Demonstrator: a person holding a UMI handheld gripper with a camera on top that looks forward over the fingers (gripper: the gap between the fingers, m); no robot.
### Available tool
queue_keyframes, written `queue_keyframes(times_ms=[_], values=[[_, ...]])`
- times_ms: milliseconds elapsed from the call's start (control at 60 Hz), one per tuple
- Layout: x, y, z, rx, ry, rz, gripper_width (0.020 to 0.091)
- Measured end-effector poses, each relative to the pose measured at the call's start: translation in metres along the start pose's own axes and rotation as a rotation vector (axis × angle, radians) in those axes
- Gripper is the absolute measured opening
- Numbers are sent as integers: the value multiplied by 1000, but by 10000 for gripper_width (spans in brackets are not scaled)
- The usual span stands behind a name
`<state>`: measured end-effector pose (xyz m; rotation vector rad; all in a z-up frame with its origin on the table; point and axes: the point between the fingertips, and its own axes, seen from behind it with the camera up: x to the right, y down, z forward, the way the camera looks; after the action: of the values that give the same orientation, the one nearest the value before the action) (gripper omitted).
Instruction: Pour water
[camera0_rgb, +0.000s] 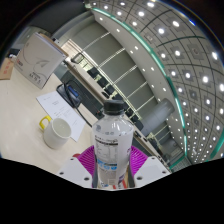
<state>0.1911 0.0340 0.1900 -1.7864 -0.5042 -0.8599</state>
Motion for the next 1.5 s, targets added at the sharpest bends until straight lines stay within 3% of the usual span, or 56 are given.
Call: queue_keyframes(times_ms=[233,533,750,1017,1217,1500], values=[[3,-24,71,48,128,-564,416],[-18,-39,108,126,258,-1067,414],[-37,-35,115,179,248,-1210,417],[-16,-38,106,168,150,-765,418],[8,-41,89,154,-3,-191,421],[-20,-18,83,92,-296,478,422]])
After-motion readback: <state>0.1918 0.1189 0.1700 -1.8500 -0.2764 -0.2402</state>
